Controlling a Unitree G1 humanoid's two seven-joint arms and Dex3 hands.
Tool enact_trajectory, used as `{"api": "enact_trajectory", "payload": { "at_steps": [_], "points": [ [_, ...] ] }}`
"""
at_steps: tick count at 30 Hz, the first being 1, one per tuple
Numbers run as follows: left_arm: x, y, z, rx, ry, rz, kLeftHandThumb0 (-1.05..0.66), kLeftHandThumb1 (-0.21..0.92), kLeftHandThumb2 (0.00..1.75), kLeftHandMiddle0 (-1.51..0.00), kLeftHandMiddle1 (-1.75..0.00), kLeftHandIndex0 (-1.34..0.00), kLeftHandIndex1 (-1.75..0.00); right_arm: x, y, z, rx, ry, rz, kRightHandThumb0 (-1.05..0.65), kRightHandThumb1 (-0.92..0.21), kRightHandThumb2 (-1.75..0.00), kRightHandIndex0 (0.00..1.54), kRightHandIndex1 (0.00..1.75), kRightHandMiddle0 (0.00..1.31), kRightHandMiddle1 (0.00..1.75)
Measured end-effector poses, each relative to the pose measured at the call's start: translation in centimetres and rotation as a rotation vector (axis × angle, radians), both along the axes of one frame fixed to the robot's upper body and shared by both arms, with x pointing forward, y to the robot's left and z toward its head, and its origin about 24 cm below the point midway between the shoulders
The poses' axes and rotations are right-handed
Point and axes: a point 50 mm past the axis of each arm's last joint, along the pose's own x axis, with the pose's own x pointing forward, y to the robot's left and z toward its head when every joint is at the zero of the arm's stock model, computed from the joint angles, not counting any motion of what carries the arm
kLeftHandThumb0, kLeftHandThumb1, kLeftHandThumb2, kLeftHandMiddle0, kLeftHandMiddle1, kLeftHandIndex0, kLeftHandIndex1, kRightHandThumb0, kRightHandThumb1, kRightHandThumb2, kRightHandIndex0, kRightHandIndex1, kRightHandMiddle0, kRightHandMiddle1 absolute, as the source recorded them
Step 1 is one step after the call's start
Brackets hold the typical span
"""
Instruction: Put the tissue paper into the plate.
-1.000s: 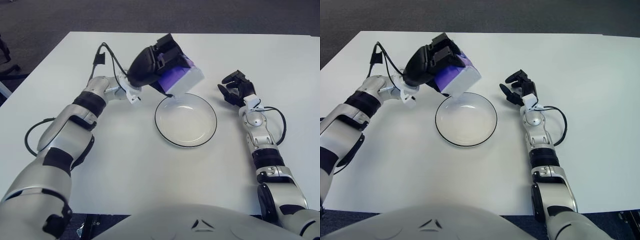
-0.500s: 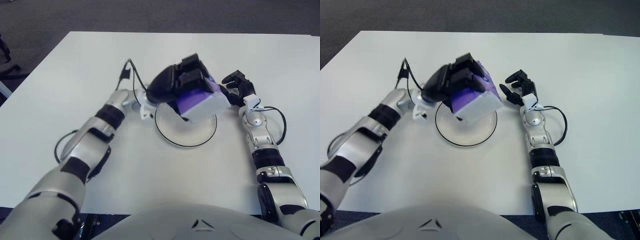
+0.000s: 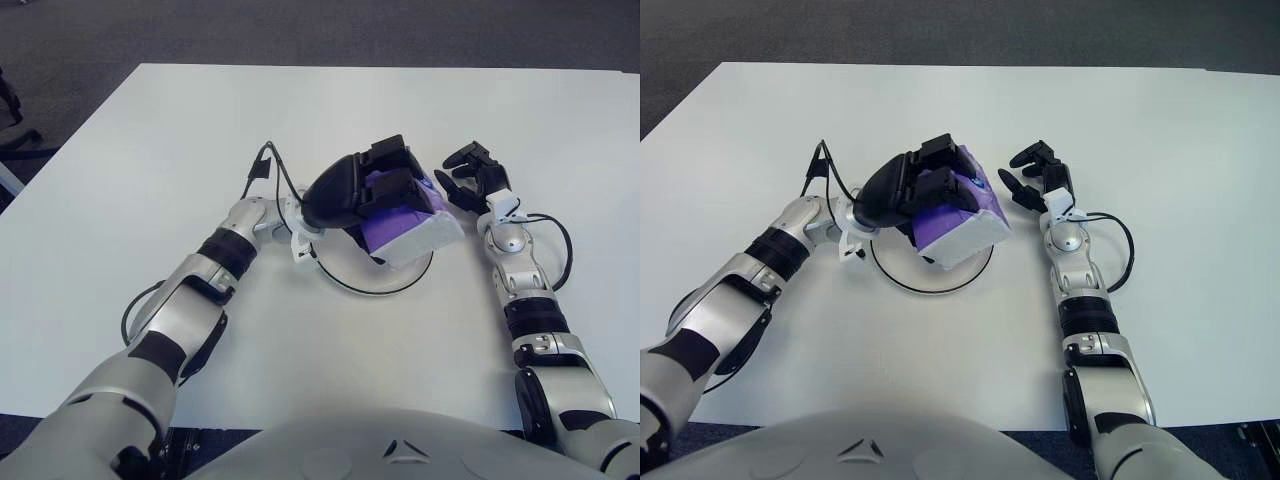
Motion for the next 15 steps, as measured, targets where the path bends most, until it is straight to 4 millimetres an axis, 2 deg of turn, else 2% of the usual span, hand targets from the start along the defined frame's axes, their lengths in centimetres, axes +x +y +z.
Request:
{"api": "enact_trajectory", "payload": {
  "at_steps": [9,15],
  "points": [
    [0.3,0.5,-1.5,0.308,-0.022,0.009,0.38,0.66,0.73,-0.48,-1.58,-0.51,-1.75,0.0,0.0,0.0,0.000,0.000,0.000,-0.37,-0.86,-0.41,0.71,1.61,0.44,1.53],
    [0.5,1.0,-1.1,0.346,-0.014,0.017,0.38,0.66,0.73,-0.49,-1.57,-0.51,-1.75,0.0,0.0,0.0,0.000,0.000,0.000,-0.37,-0.86,-0.41,0.71,1.61,0.44,1.53]
  ]
}}
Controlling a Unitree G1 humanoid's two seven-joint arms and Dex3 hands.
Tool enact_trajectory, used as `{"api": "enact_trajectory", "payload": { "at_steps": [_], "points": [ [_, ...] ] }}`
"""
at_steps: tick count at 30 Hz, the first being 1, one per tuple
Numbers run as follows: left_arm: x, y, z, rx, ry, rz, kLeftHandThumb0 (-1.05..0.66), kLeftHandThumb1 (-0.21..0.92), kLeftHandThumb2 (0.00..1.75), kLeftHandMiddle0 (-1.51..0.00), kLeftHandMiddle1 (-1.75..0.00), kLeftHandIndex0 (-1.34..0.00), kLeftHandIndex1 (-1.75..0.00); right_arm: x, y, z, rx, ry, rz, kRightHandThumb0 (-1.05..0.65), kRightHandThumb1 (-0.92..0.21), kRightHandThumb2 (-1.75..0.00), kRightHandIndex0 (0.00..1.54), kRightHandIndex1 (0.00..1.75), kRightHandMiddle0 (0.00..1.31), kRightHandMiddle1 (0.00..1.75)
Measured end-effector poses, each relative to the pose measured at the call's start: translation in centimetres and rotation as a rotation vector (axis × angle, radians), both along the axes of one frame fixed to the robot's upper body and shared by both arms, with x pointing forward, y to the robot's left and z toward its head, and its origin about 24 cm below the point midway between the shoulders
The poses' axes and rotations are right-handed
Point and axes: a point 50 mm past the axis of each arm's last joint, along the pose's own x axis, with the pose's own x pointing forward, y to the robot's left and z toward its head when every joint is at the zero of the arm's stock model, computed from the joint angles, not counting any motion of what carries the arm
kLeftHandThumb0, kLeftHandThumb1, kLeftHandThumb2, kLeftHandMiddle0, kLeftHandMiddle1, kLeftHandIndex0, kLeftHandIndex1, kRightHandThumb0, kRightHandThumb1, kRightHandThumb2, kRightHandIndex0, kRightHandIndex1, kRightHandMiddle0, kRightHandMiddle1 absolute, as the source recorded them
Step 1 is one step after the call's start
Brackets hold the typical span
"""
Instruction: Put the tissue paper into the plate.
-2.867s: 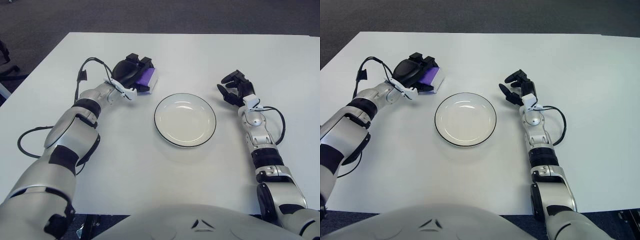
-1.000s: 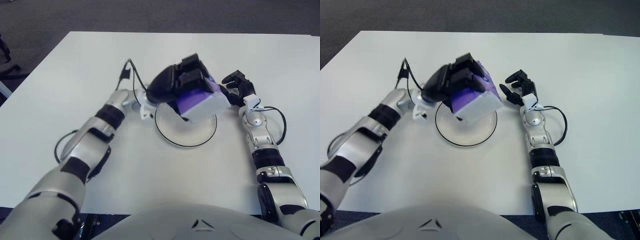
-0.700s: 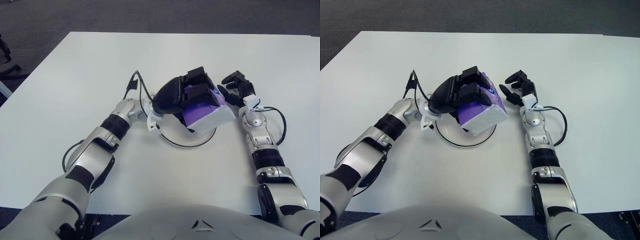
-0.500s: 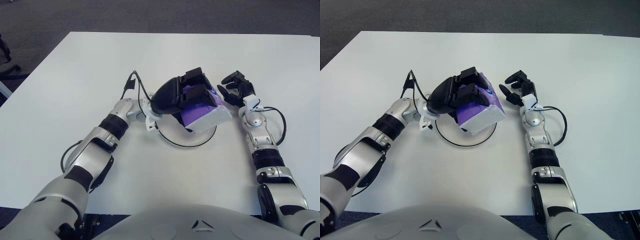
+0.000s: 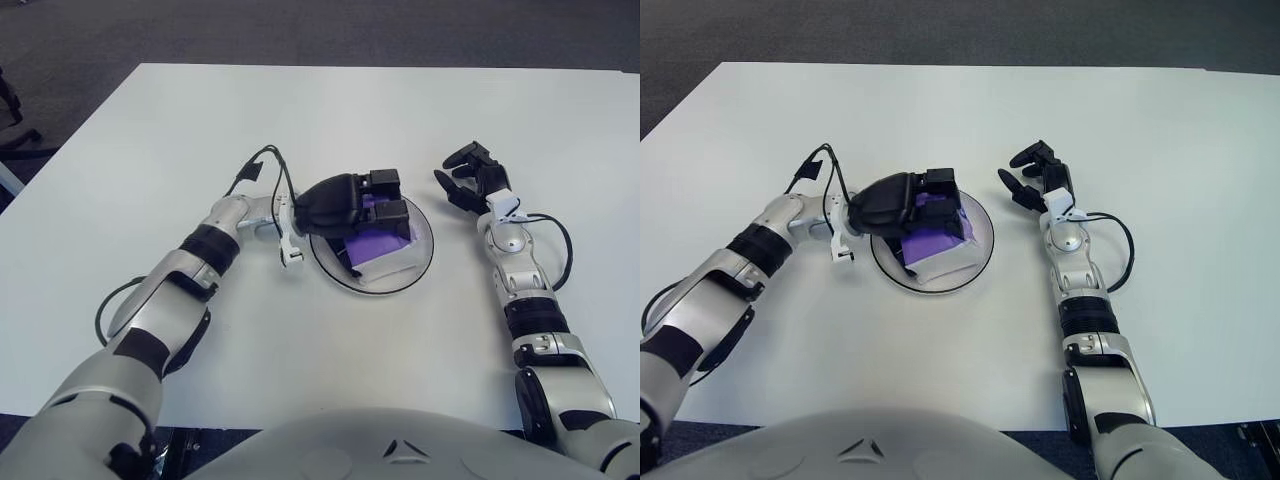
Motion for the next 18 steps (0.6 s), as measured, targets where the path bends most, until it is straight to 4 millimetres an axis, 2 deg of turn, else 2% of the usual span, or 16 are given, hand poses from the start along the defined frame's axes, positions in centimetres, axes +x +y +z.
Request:
{"api": "enact_trajectory", "payload": {
  "at_steps": [12,14,16,17,18],
  "points": [
    [0.2,0.5,1.1,0.000,-0.007,0.003,0.38,0.63,0.75,-0.53,-1.54,-0.48,-1.75,0.0,0.0,0.0,0.000,0.000,0.000,-0.37,-0.86,-0.40,0.71,1.61,0.44,1.53],
    [0.2,0.5,1.2,0.003,-0.011,0.002,0.38,0.68,0.65,-0.55,-1.49,-0.42,-1.75,0.0,0.0,0.0,0.000,0.000,0.000,-0.37,-0.86,-0.40,0.71,1.61,0.44,1.53],
    [0.2,0.6,1.4,0.007,-0.013,0.003,0.37,0.77,0.46,-0.56,-1.42,-0.35,-1.66,0.0,0.0,0.0,0.000,0.000,0.000,-0.37,-0.86,-0.40,0.71,1.61,0.44,1.53],
    [0.3,0.7,1.4,0.013,-0.013,0.005,0.18,0.80,0.39,-0.56,-1.41,-0.35,-1.63,0.0,0.0,0.0,0.000,0.000,0.000,-0.37,-0.86,-0.40,0.71,1.61,0.44,1.53],
    [0.3,0.8,1.5,0.017,-0.011,0.006,-0.10,0.84,0.30,-0.55,-1.39,-0.34,-1.58,0.0,0.0,0.0,0.000,0.000,0.000,-0.37,-0.86,-0.40,0.71,1.61,0.44,1.53]
  ]
}}
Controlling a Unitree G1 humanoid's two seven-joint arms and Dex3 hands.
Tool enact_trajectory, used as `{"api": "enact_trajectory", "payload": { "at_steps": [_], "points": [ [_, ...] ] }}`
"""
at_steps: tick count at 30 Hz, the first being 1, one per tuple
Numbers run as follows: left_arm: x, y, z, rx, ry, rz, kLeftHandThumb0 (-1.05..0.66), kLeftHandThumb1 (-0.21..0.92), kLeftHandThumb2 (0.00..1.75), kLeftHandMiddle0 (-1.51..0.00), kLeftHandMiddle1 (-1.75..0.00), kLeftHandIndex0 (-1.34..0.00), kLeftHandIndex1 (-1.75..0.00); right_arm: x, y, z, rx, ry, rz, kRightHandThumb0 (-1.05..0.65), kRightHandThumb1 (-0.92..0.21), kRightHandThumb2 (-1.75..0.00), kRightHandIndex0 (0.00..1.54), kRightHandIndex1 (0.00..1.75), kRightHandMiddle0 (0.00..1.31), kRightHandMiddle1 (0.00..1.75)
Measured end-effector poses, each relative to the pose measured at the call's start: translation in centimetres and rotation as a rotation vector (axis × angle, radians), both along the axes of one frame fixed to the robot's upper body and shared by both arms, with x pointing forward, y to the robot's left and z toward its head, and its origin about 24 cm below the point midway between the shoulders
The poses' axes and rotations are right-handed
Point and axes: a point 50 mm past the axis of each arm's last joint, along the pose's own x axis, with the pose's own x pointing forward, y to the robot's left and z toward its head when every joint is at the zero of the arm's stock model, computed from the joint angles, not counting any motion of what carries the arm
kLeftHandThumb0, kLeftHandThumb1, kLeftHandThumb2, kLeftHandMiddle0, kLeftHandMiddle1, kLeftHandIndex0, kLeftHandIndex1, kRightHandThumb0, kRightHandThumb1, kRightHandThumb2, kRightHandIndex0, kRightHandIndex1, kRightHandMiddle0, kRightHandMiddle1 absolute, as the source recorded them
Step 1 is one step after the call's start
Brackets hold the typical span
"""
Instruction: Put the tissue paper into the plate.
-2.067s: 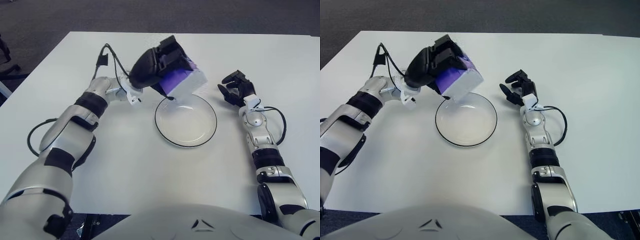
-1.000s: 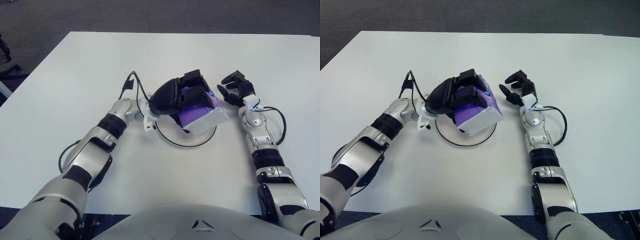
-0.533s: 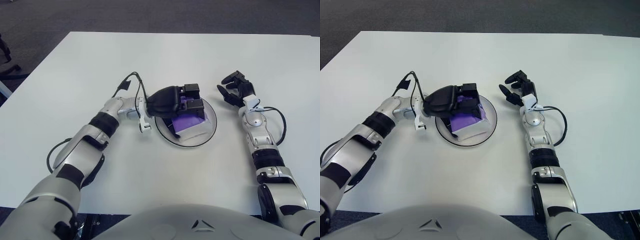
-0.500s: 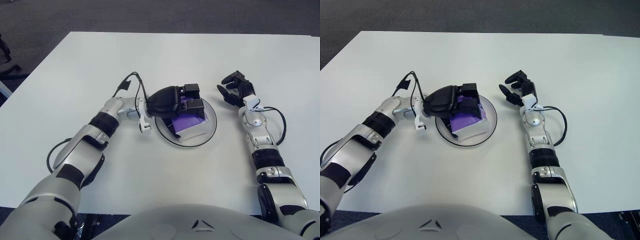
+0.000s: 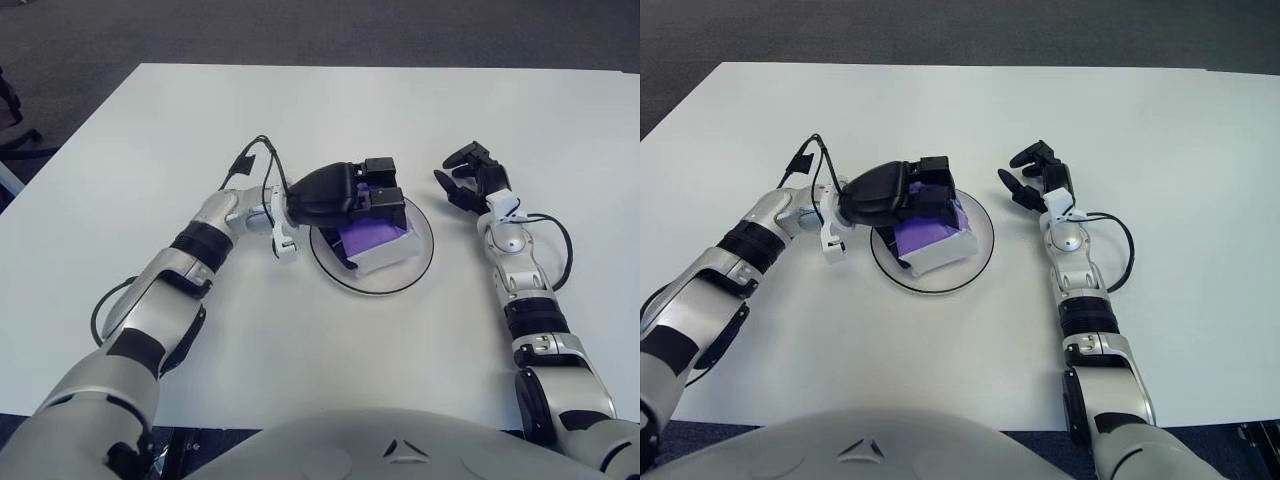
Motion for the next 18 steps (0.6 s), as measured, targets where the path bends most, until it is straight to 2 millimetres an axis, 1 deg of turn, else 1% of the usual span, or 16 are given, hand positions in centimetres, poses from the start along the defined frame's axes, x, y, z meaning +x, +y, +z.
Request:
{"api": "enact_trajectory", "payload": {
  "at_steps": [1,2,3,5,6,8,9,10,11,12,13,16,18],
  "points": [
    [0.03,0.08,0.02,0.006,0.002,0.001,-0.29,0.87,0.23,-0.55,-1.36,-0.35,-1.51,0.00,0.00,0.00,0.000,0.000,0.000,-0.37,-0.86,-0.40,0.71,1.61,0.44,1.53],
    [0.06,0.15,0.05,0.013,0.005,0.003,-0.36,0.88,0.21,-0.55,-1.35,-0.35,-1.49,0.00,0.00,0.00,0.000,0.000,0.000,-0.37,-0.86,-0.40,0.71,1.61,0.44,1.53],
    [0.09,0.23,0.07,0.019,0.008,0.004,-0.46,0.90,0.18,-0.56,-1.31,-0.36,-1.43,0.00,0.00,0.00,0.000,0.000,0.000,-0.37,-0.86,-0.40,0.71,1.61,0.44,1.53],
    [0.16,0.37,0.13,0.029,0.014,0.007,-0.57,0.91,0.16,-0.57,-1.26,-0.36,-1.34,0.00,0.00,-0.01,0.000,0.000,0.000,-0.37,-0.86,-0.40,0.71,1.61,0.44,1.53],
    [0.18,0.41,0.17,0.032,0.018,0.008,-0.64,0.91,0.18,-0.59,-1.19,-0.35,-1.21,0.00,-0.01,-0.01,0.000,0.000,0.000,-0.37,-0.86,-0.40,0.71,1.61,0.44,1.53],
    [0.29,0.47,0.28,0.040,0.030,0.014,-0.72,0.92,0.22,-0.61,-1.10,-0.33,-1.04,0.00,-0.01,-0.01,0.000,0.000,0.000,-0.37,-0.86,-0.40,0.71,1.61,0.44,1.53],
    [0.36,0.48,0.32,0.047,0.037,0.018,-0.77,0.92,0.25,-0.62,-1.04,-0.32,-0.89,0.00,-0.01,-0.01,0.000,0.000,0.000,-0.37,-0.86,-0.40,0.71,1.61,0.44,1.53],
    [0.42,0.47,0.36,0.054,0.042,0.024,-0.81,0.92,0.30,-0.63,-0.99,-0.31,-0.70,0.00,-0.01,-0.01,0.000,0.000,0.000,-0.37,-0.86,-0.40,0.71,1.61,0.44,1.53],
    [0.49,0.47,0.40,0.063,0.047,0.029,-0.84,0.92,0.32,-0.64,-0.96,-0.31,-0.57,0.00,-0.01,-0.01,0.000,0.000,0.000,-0.37,-0.86,-0.40,0.71,1.61,0.44,1.53],
    [0.54,0.47,0.45,0.070,0.052,0.033,-0.85,0.92,0.33,-0.65,-0.94,-0.31,-0.52,0.00,-0.01,-0.01,0.000,0.000,0.000,-0.37,-0.86,-0.40,0.71,1.61,0.44,1.53],
    [0.59,0.47,0.51,0.079,0.056,0.037,-0.88,0.92,0.37,-0.65,-0.98,-0.29,-0.40,0.00,0.00,-0.01,0.000,0.000,0.000,-0.37,-0.86,-0.40,0.71,1.61,0.44,1.53],
    [0.66,0.47,0.64,0.097,0.067,0.044,-0.94,0.92,0.46,-0.65,-1.13,-0.22,-0.17,0.00,0.00,0.00,0.000,0.000,0.000,-0.37,-0.87,-0.40,0.71,1.61,0.44,1.53],
    [0.65,0.47,0.70,0.101,0.075,0.046,-0.96,0.92,0.51,-0.65,-1.19,-0.19,-0.10,0.00,0.00,0.00,0.000,0.000,0.000,-0.37,-0.87,-0.40,0.71,1.61,0.44,1.53]
  ]
}}
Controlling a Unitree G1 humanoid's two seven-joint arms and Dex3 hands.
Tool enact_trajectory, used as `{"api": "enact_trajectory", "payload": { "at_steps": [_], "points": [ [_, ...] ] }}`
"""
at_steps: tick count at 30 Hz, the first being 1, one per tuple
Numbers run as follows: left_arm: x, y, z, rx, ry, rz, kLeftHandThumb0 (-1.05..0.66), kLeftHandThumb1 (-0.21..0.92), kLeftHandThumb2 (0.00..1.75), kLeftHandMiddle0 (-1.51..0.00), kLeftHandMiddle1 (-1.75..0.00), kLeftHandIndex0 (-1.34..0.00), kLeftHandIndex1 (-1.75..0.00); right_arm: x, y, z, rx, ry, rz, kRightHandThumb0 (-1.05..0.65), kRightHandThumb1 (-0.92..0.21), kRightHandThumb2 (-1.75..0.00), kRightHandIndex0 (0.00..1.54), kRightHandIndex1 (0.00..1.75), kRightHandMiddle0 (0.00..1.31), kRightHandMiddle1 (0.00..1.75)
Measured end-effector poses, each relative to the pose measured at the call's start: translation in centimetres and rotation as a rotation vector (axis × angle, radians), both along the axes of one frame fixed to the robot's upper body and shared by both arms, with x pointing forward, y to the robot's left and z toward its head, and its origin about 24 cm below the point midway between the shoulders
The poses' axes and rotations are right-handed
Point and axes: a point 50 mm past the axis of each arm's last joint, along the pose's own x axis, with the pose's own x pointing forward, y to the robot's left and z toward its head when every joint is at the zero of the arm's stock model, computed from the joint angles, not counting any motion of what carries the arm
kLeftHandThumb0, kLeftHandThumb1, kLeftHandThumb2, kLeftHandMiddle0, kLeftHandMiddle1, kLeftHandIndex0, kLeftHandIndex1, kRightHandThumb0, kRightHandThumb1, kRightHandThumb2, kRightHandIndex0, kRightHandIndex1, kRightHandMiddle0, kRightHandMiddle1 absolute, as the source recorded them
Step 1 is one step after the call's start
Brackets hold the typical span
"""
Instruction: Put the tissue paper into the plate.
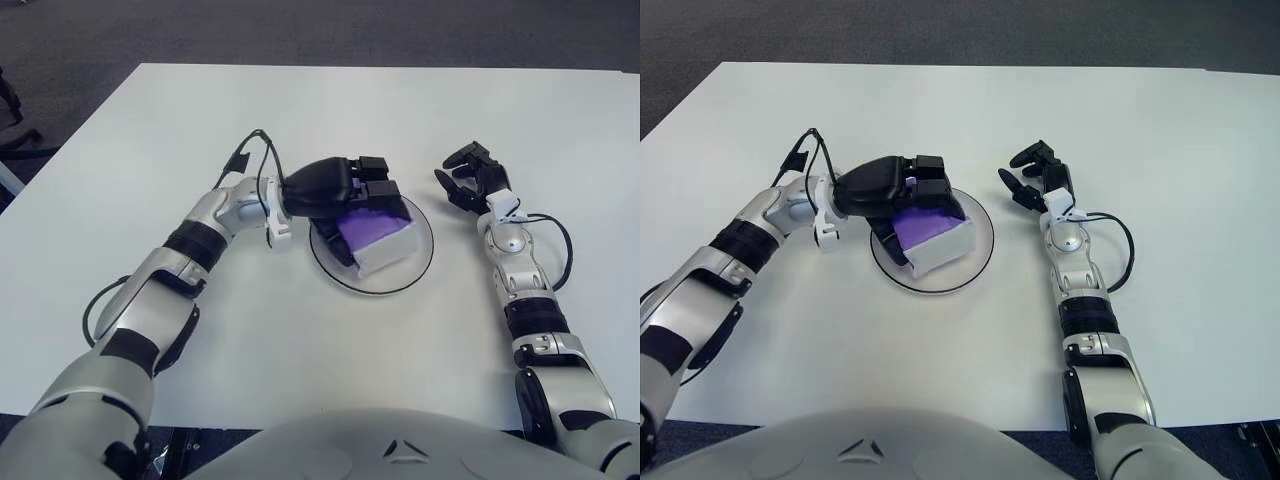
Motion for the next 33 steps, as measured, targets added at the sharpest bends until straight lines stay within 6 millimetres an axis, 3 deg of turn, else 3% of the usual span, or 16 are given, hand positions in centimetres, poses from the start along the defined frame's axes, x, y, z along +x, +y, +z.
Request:
{"api": "enact_trajectory", "payload": {
  "at_steps": [11,27,29,30,32,33],
  "points": [
    [-0.17,0.08,0.09,0.010,0.038,0.003,-1.04,0.92,0.67,-0.62,-1.54,-0.15,-0.01,0.00,0.00,0.00,0.000,0.000,0.000,-0.37,-0.87,-0.40,0.71,1.61,0.44,1.53],
    [-0.34,0.15,0.18,-0.032,0.041,0.010,-1.05,0.92,0.73,-0.54,-1.69,-0.09,0.00,-0.01,0.00,0.00,0.000,0.000,0.000,-0.37,-0.87,-0.40,0.71,1.61,0.44,1.53],
    [-0.37,0.14,0.19,-0.035,0.039,0.007,-1.05,0.92,0.74,-0.51,-1.34,-0.08,0.00,-0.01,0.00,0.00,0.000,0.000,0.000,-0.37,-0.87,-0.40,0.71,1.61,0.44,1.53],
    [-0.37,0.14,0.19,-0.035,0.039,0.006,-1.05,0.92,0.74,-0.53,-0.98,-0.08,0.00,-0.01,0.00,0.00,0.000,0.000,0.000,-0.37,-0.87,-0.39,0.71,1.61,0.44,1.53],
    [-0.36,0.15,0.20,-0.036,0.039,0.006,-1.05,0.92,0.75,-0.56,-0.48,-0.08,0.00,-0.01,0.00,0.00,0.000,0.000,0.000,-0.37,-0.87,-0.39,0.71,1.61,0.44,1.53],
    [-0.35,0.16,0.20,-0.036,0.039,0.006,-1.05,0.92,0.75,-0.55,-0.40,-0.08,0.00,-0.01,0.00,0.00,0.000,0.000,0.000,-0.37,-0.87,-0.39,0.71,1.61,0.44,1.53]
  ]
}}
